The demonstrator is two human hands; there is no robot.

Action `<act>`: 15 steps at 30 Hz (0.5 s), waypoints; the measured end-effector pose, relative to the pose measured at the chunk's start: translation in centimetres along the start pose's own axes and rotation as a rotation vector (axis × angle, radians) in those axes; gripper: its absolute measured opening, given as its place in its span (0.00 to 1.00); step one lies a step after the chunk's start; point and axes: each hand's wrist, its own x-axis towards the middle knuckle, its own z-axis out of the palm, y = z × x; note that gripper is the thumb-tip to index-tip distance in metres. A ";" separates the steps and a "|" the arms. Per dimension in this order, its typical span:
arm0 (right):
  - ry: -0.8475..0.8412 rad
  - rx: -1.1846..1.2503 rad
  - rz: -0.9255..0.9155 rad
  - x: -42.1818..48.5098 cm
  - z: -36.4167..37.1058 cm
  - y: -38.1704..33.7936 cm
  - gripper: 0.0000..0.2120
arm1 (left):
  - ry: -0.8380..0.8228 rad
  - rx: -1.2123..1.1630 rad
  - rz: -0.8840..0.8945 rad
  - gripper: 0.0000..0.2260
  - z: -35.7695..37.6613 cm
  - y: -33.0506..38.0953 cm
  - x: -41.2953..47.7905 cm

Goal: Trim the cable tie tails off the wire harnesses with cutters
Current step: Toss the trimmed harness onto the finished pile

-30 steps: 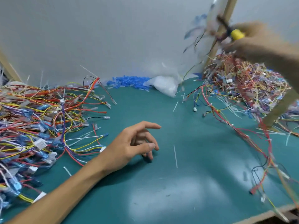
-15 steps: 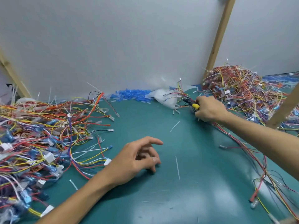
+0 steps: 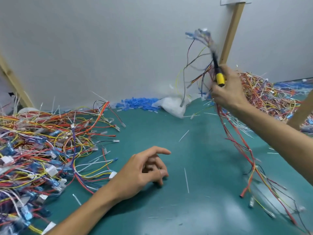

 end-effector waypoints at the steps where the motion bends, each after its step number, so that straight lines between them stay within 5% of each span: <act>1: -0.076 -0.055 0.026 -0.1 0.7 0.7 0.10 | 0.000 0.002 0.000 0.18 0.0 0.0 0.0; 5: -0.493 -0.390 0.283 -1.6 2.3 3.5 0.17 | 0.004 0.021 -0.003 0.18 0.0 0.1 -0.1; 11: -0.207 -0.538 0.048 -4.7 3.9 2.9 0.09 | -0.002 0.041 -0.003 0.17 0.0 0.0 0.1; 13: -0.243 -0.460 -0.035 -5.1 4.1 1.2 0.04 | 0.000 0.052 -0.006 0.16 -0.2 0.0 0.0; 15: -0.365 -0.331 -0.024 -5.9 4.4 -0.5 0.09 | 0.006 0.065 -0.010 0.13 -0.2 0.0 0.0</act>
